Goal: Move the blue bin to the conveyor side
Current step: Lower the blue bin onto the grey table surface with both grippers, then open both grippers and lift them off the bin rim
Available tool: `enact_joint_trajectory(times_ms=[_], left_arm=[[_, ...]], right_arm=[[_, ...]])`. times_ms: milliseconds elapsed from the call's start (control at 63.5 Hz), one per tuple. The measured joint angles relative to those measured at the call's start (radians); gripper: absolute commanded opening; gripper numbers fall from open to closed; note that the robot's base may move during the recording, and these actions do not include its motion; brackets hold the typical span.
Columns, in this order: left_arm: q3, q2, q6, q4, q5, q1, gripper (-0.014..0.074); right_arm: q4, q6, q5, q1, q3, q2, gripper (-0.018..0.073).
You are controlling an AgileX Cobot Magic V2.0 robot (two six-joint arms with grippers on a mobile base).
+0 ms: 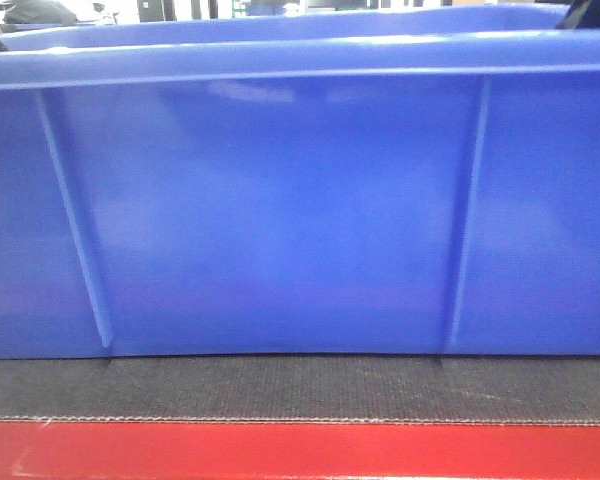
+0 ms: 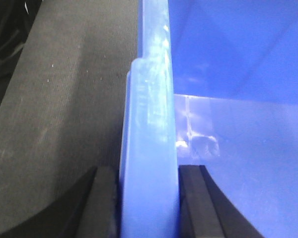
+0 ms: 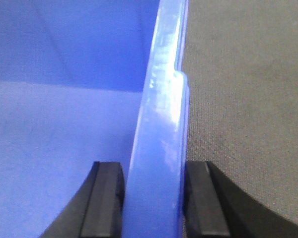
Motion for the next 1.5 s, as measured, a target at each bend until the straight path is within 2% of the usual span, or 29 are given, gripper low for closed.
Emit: enact_joint_trajectory(times_ms=[378,425,504,583,630,693,803,882,945,1008,1024,1165,1197,1307,1496], left_arm=[[-0.002,0.006,0.000,0.002,-0.026,0.000,-0.0013],[-0.002,0.006,0.000,0.004,-0.027,0.000,0.0007],[-0.002,0.006,0.000,0.004,-0.029,0.000,0.0092],[-0.002,0.006,0.000,0.004,-0.032,0.000,0.0232],[-0.002,0.009,0.000,0.006,-0.046,0.000,0.0313],[-0.007,0.013,0.000,0.006,-0.089,0.000,0.0393],[-0.040,0.013,0.000,0.007,-0.133,0.002,0.0477],[-0.076,0.011,0.000,0.007,-0.133,0.002,0.0471],[-0.110,0.000,0.000,0.007,-0.123,0.002,0.0442],[-0.150,-0.024,0.000,0.007,-0.098,0.002,0.0347],[-0.163,-0.032,0.000,0.007,-0.088,0.002,0.0307],[-0.229,-0.108,0.000,0.007,-0.029,0.002,0.0015],[-0.237,-0.129,0.000,0.007,-0.027,0.002,-0.0043],[-0.240,-0.191,0.000,0.008,-0.051,0.002,0.0009],[-0.240,-0.278,0.000,0.010,-0.059,0.002,0.0011]], right_arm=[[-0.002,0.000,-0.037,-0.002,0.002,0.017,-0.0062],[-0.002,0.000,-0.039,-0.002,0.002,0.017,0.0006],[-0.004,0.000,-0.040,-0.002,0.002,0.018,0.0165],[-0.017,-0.008,-0.054,-0.002,0.002,0.019,0.0361],[-0.024,-0.014,-0.089,-0.002,0.000,0.017,0.0407],[-0.031,-0.019,-0.118,-0.002,-0.005,0.011,0.0426],[-0.033,-0.023,-0.135,-0.002,-0.005,0.010,0.0424],[-0.033,-0.023,-0.137,-0.002,-0.015,0.010,0.0420],[-0.033,-0.023,-0.128,-0.002,-0.037,-0.003,0.0369],[-0.033,-0.025,-0.111,-0.002,-0.061,-0.026,0.0266],[-0.033,-0.025,-0.105,-0.002,-0.073,-0.035,0.0204],[-0.035,-0.025,-0.078,-0.002,-0.119,-0.113,-0.0101],[-0.035,-0.025,-0.078,-0.002,-0.123,-0.133,-0.0097],[-0.035,-0.025,-0.104,-0.002,-0.133,-0.194,-0.0070],[-0.029,-0.025,-0.124,-0.002,-0.133,-0.300,-0.0070]])
